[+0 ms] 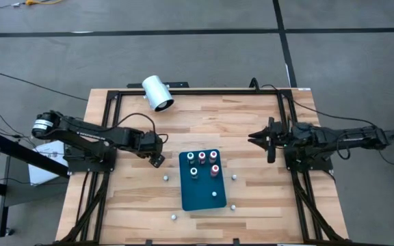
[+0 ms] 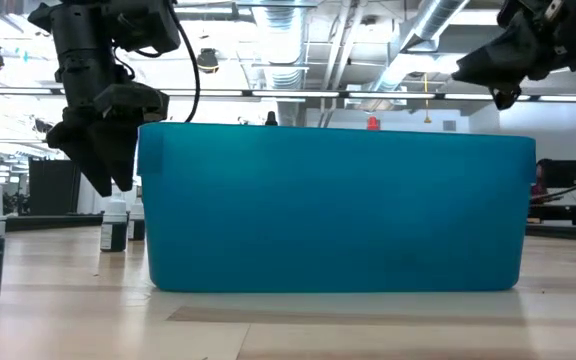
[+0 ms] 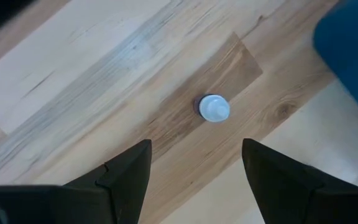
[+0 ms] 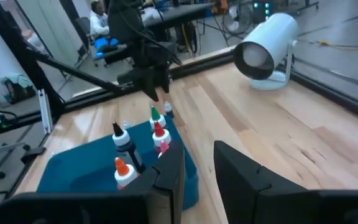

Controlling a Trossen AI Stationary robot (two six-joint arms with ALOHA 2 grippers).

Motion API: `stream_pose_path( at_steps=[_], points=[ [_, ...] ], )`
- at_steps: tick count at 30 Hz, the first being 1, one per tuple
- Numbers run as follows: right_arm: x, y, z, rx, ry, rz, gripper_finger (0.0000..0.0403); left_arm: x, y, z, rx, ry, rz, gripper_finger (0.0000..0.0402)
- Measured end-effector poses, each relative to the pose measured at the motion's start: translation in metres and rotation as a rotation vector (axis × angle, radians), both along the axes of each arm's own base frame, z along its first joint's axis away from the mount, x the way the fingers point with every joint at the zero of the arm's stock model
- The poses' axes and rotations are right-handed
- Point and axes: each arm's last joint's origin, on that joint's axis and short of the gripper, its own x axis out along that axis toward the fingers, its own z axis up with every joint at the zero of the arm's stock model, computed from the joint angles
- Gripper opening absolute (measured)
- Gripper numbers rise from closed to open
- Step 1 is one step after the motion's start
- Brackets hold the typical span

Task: Pick & Place food coloring
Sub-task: Put the small purple food coloring bottle into the blue container

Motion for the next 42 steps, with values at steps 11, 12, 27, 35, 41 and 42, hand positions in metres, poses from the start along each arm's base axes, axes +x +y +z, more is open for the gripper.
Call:
stream_pose_path(
  at_steps=[11,12,27,35,41,42],
  points=[
    [-0.008,0.002,-0.02,0.061,-0.069,0.014,0.0075,-0.001,0.0,0.0,0.0,0.005,0.0,0.0242],
    [-0.009,0.002,-0.021,0.061,-0.07,0.014,0.0075,0.0,0.0,0.0,-0.002,0.006,-0.001,0.0242],
    [-0.008,0.002,-0.036,0.078,-0.054,0.001,0.0075,0.004,0.001,0.001,0.066,-0.034,-0.028,0.0242],
    [-0.008,0.002,-0.035,0.078,-0.061,0.001,0.0075,0.004,0.002,0.001,0.086,-0.032,-0.025,0.0242],
    [-0.008,0.002,-0.035,0.081,-0.06,0.0,0.0075,0.004,0.006,0.001,0.081,-0.032,-0.009,0.0242],
    [-0.008,0.002,-0.035,0.086,-0.061,-0.001,0.0075,0.005,0.008,0.0,0.089,-0.032,-0.008,0.0242]
  ],
)
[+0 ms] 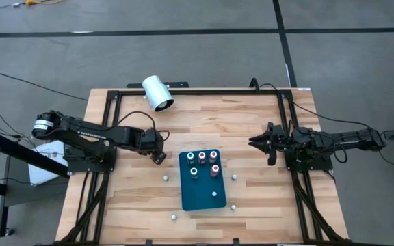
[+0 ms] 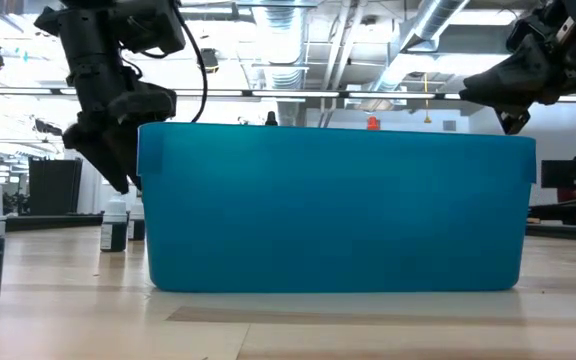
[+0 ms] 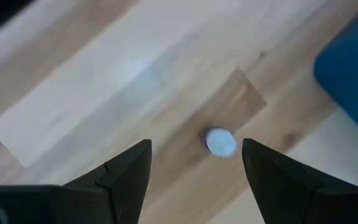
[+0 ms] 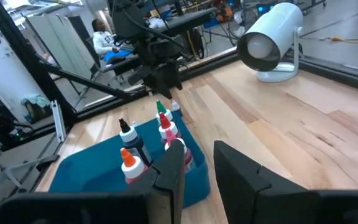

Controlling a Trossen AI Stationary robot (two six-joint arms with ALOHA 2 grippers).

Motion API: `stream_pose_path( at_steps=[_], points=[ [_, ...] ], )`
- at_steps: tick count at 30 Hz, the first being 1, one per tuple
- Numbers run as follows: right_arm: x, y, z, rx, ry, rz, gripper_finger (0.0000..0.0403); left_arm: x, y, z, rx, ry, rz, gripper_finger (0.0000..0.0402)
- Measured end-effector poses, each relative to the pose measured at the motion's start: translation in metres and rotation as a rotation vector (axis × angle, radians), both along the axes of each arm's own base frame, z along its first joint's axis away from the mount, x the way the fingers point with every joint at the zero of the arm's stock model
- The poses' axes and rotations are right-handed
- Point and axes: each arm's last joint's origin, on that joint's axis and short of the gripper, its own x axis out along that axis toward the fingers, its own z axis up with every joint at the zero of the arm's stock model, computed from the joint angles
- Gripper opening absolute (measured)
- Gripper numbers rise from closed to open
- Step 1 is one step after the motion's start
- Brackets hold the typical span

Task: Pick & Place food coloring
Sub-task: Put the small purple food coloring bottle into the blue container

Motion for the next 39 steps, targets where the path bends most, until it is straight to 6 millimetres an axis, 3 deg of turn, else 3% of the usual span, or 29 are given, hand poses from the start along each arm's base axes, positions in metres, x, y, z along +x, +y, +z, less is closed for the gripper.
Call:
stream_pose_path(
  at_steps=[15,22,29,39],
  points=[
    [0.0,0.0,0.002,0.02,-0.013,-0.002,0.0075,0.015,0.007,-0.031,-0.046,0.111,0.006,0.0242],
    [0.0,0.0,0.001,0.027,-0.012,-0.004,0.0075,0.022,0.006,-0.023,-0.068,0.059,-0.005,0.0242],
    [0.0,0.0,0.001,0.029,-0.012,-0.004,0.0075,0.023,0.008,-0.007,-0.016,0.134,0.007,0.0242],
    [0.0,0.0,0.002,0.029,-0.02,-0.004,0.0075,0.023,0.006,-0.012,-0.084,0.135,0.01,0.0242]
  ],
)
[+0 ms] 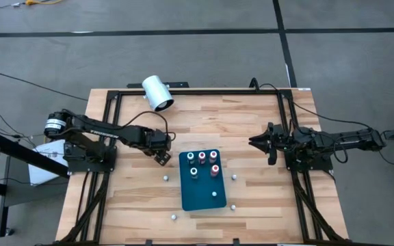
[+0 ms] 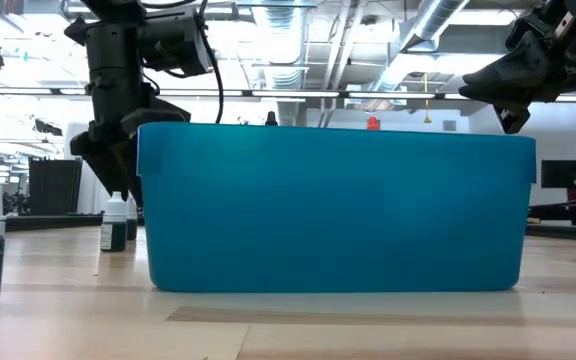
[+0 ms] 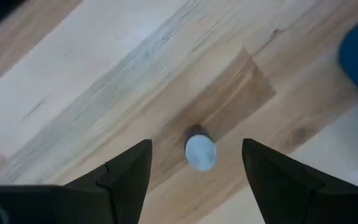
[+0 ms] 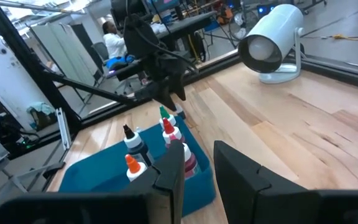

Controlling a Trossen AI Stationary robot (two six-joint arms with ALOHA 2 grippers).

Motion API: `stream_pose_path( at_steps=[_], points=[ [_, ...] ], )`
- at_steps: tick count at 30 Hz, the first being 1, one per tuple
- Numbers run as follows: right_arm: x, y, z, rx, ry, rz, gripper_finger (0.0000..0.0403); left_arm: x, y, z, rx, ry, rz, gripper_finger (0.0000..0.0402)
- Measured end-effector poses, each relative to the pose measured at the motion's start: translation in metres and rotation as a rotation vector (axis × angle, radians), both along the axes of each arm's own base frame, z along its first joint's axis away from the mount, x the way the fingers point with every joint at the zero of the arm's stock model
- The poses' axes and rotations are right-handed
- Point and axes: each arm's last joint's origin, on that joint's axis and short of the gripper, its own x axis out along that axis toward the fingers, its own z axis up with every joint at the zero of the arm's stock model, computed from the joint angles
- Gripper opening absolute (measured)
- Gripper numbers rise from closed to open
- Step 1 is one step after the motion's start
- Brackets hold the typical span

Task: Pick & Place food coloring
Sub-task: Put the small purple food coloring bottle into the blue container

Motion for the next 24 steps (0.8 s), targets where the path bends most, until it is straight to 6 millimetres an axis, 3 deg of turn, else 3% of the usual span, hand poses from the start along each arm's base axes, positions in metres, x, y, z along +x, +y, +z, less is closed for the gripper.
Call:
stream_pose_path(
  at_steps=[12,24],
  points=[
    [0.0,0.0,0.001,0.0,-0.006,0.0,0.0075,0.002,-0.002,-0.005,-0.02,0.006,0.012,0.0242],
    [0.0,0.0,0.0,0.0,-0.004,0.001,0.0075,0.011,-0.004,-0.03,-0.074,0.087,0.013,0.0242]
  ],
)
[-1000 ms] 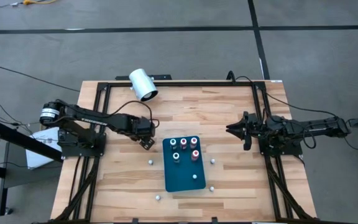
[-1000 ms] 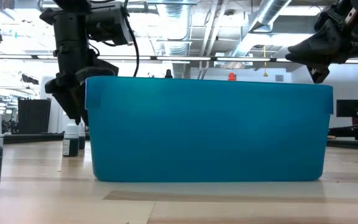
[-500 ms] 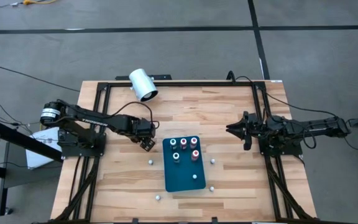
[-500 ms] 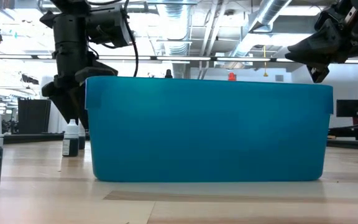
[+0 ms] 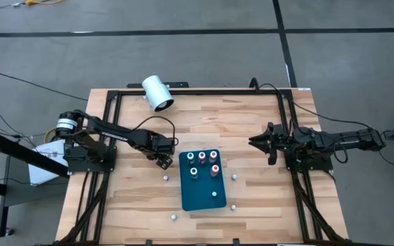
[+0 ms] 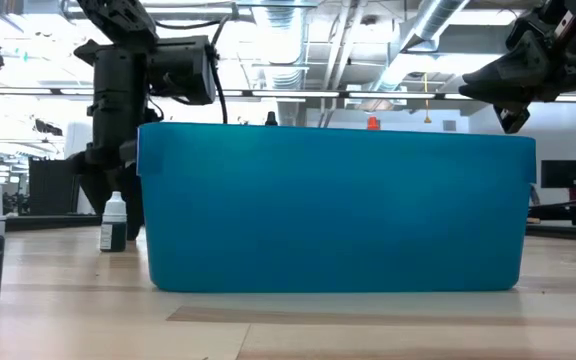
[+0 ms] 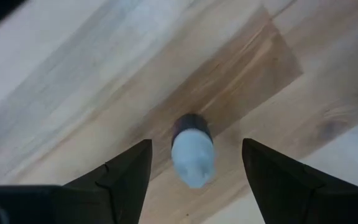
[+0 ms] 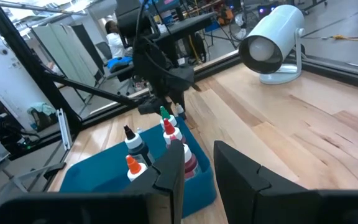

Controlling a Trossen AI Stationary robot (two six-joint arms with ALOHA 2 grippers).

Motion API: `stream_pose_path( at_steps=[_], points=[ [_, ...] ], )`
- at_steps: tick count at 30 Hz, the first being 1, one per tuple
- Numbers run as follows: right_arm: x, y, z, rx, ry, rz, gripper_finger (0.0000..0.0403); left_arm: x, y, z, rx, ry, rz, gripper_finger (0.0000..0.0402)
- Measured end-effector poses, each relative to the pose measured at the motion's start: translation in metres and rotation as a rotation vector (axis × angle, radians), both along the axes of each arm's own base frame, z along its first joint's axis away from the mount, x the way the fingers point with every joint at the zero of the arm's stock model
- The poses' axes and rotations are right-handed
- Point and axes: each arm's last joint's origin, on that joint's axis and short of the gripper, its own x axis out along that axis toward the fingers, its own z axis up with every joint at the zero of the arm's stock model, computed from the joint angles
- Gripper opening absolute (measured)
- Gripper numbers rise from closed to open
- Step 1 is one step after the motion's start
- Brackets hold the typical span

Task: Pick & Place food coloring
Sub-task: Put the small purple food coloring bottle into the blue container

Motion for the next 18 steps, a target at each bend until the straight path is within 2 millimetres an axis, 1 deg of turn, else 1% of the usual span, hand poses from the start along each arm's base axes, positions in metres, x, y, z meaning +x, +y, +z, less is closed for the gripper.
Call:
stream_pose_path(
  at_steps=[6,8,18],
  points=[
    [0.0,0.0,-0.0001,0.0,0.001,0.0,0.0075,0.0005,0.0007,0.0023,0.021,-0.018,0.004,0.0242],
    [0.0,0.0,-0.0003,0.001,0.003,0.0,0.0075,0.0006,0.0007,0.0022,0.021,-0.018,0.004,0.0236],
    [-0.0001,0.0,-0.0007,0.008,0.006,-0.001,0.0075,0.0005,0.0006,0.0022,0.02,-0.017,0.003,0.0153]
  ],
)
